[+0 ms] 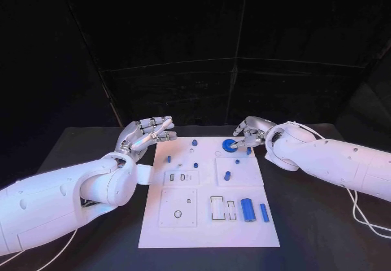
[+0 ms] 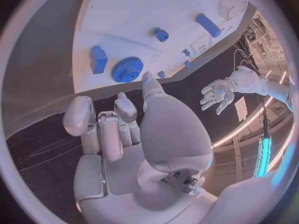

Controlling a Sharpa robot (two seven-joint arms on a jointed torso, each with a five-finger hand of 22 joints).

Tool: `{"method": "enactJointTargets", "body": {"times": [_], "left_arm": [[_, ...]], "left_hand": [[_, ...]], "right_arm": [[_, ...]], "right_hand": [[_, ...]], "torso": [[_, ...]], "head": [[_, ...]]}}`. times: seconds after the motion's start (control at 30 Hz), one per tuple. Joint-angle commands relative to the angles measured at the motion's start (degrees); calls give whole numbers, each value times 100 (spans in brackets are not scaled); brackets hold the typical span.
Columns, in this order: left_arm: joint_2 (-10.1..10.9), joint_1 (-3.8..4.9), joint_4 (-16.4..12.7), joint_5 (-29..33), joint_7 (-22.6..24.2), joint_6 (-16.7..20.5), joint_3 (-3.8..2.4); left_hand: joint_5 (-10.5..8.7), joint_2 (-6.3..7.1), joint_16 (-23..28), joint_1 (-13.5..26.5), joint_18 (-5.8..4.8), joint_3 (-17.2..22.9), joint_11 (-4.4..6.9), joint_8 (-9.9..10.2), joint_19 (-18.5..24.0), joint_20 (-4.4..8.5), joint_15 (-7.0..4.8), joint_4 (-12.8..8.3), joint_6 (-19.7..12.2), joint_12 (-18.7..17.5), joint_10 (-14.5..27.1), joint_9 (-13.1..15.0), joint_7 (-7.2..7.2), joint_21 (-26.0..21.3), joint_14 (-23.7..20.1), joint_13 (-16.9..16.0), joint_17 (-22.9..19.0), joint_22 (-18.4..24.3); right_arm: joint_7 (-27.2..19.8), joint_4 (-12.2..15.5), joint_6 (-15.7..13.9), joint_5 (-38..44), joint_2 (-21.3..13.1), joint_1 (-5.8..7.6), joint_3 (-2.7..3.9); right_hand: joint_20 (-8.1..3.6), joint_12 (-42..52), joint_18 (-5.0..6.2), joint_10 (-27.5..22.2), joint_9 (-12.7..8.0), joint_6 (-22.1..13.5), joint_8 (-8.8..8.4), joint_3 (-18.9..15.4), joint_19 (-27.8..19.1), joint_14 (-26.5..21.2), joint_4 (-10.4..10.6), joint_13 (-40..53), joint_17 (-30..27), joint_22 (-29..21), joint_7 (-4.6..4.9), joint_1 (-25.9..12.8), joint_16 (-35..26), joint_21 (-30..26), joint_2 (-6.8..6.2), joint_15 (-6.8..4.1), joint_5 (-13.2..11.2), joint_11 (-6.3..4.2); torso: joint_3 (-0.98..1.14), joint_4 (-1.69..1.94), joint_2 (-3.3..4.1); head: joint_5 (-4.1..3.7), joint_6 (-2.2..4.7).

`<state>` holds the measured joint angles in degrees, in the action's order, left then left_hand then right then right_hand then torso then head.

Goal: Assemble the parts on the task board

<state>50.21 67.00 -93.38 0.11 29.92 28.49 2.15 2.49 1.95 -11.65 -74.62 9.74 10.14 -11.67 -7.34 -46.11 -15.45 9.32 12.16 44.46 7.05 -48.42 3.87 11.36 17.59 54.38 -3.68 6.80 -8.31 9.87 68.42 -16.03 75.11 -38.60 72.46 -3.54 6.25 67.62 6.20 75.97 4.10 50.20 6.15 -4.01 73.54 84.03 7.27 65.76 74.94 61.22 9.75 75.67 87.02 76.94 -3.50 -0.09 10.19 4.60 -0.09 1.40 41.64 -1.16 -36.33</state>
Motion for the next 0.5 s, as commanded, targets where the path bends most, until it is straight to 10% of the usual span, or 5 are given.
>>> {"method": "enactJointTargets", "body": {"times": [0.03,0.5], "left_arm": [[-17,7,7,-45,34,-70,-5],[-35,7,32,-45,25,-83,-4]], "left_hand": [[22,6,36,-61,55,-14,-42,21,-30,-12,21,-33,36,-25,8,-5,293,-23,27,8,-5,8],[22,6,36,-61,55,-14,-42,21,-30,-12,21,-33,36,-25,8,-5,293,-23,27,8,-5,8]], "right_arm": [[73,-85,252,48,82,10,5],[199,-311,617,159,331,6,3]], "right_hand": [[23,163,-42,66,5,10,43,-48,36,445,-7,179,729,23,-7,80,39,47,39,41,42,3],[33,790,-64,379,2,53,110,-82,93,485,-49,858,948,135,-8,260,119,114,163,49,20,7]], "torso": [[-8,-1,0],[-7,0,-2]], "head": [[0,-12],[-12,-44]]}}
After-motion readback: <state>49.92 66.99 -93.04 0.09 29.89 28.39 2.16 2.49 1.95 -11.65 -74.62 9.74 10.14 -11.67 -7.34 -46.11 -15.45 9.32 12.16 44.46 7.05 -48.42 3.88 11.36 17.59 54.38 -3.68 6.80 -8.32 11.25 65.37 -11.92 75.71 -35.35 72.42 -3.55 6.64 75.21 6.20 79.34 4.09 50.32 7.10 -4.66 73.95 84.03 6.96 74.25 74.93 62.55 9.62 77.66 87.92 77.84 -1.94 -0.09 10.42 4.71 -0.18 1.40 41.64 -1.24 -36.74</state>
